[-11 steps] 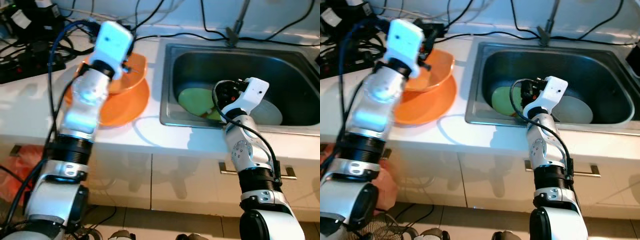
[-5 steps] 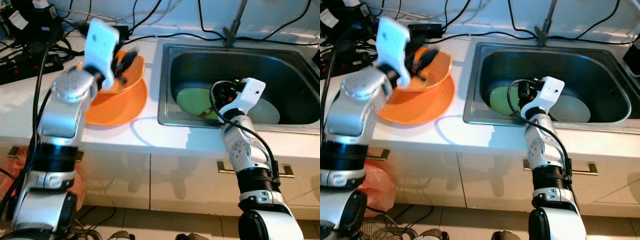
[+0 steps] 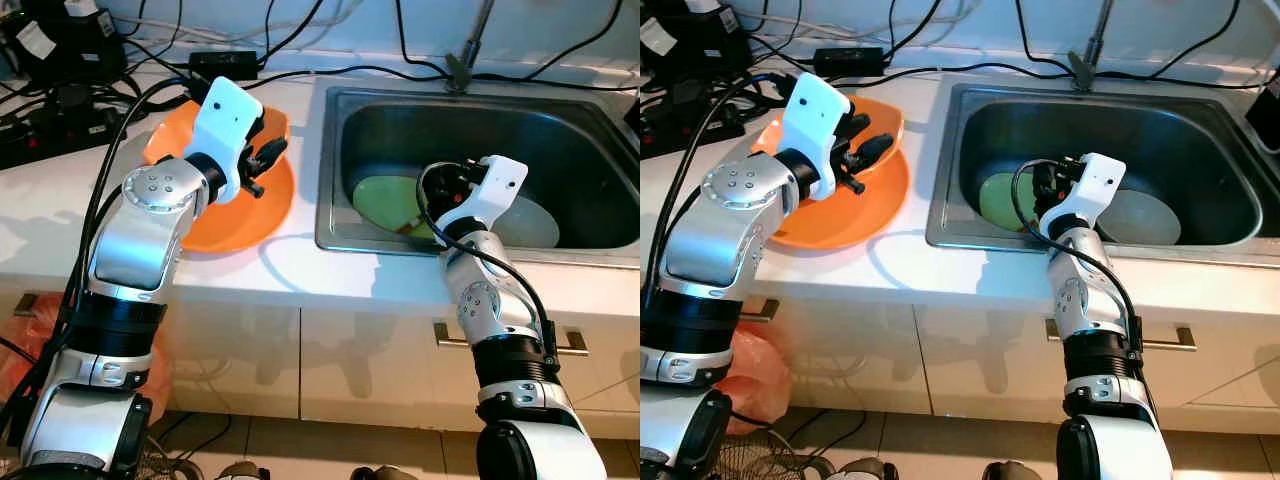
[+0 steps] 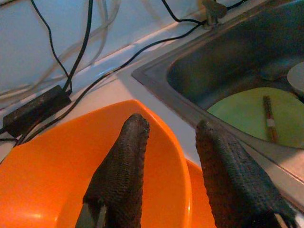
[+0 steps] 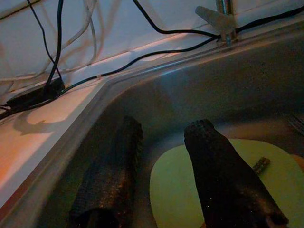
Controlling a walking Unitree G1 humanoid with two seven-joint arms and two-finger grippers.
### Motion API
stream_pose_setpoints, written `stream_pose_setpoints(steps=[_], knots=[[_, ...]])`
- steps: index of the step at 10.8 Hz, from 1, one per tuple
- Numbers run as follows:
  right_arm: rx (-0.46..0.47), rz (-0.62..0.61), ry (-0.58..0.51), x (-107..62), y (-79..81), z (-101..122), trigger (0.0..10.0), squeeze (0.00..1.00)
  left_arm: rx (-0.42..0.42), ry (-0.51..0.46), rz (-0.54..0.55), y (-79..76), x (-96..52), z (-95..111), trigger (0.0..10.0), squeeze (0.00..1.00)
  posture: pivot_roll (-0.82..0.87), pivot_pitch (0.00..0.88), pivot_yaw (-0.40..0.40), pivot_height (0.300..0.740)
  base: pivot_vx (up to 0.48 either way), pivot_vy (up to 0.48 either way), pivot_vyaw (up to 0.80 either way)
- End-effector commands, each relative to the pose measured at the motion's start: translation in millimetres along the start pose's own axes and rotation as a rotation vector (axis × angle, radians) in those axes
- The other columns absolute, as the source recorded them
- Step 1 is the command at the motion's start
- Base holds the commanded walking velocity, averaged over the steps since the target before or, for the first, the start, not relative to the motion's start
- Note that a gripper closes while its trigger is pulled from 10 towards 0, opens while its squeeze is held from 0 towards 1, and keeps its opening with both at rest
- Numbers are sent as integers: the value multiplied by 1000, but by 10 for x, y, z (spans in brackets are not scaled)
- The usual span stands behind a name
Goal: Kitchen organization
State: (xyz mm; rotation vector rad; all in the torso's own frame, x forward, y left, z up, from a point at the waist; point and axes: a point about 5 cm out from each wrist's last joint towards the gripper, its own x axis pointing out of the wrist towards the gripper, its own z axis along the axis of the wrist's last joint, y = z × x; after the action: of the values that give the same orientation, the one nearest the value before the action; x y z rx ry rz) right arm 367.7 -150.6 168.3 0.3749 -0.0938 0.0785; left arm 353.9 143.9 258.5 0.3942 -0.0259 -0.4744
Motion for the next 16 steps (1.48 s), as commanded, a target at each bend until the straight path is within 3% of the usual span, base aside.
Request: stream_pose_setpoints(steps=[1, 11, 14, 15, 16], knots=[[6, 2, 8, 3, 2, -5, 10000, 0, 20, 10, 3, -6, -10, 8, 10000, 0, 74, 72, -14, 740, 0, 0, 0], [7, 6, 13, 3, 3, -11, 10000, 0, 80, 252, 7, -71, 10, -325, 10000, 0, 70, 73, -16, 740, 0, 0, 0], [6, 8, 12, 9, 8, -3, 10000, 0, 133, 323, 14, -73, 4, -434, 10000, 0, 69, 70, -17, 740, 0, 0, 0], [6, 8, 12, 10, 8, -2, 10000, 0, 139, 323, 16, -74, 7, -433, 0, 0, 69, 70, -17, 740, 0, 0, 0], [6, 8, 11, 9, 9, 0, 10000, 0, 148, 321, 20, -68, 8, -425, 0, 0, 68, 68, -17, 740, 0, 0, 0]])
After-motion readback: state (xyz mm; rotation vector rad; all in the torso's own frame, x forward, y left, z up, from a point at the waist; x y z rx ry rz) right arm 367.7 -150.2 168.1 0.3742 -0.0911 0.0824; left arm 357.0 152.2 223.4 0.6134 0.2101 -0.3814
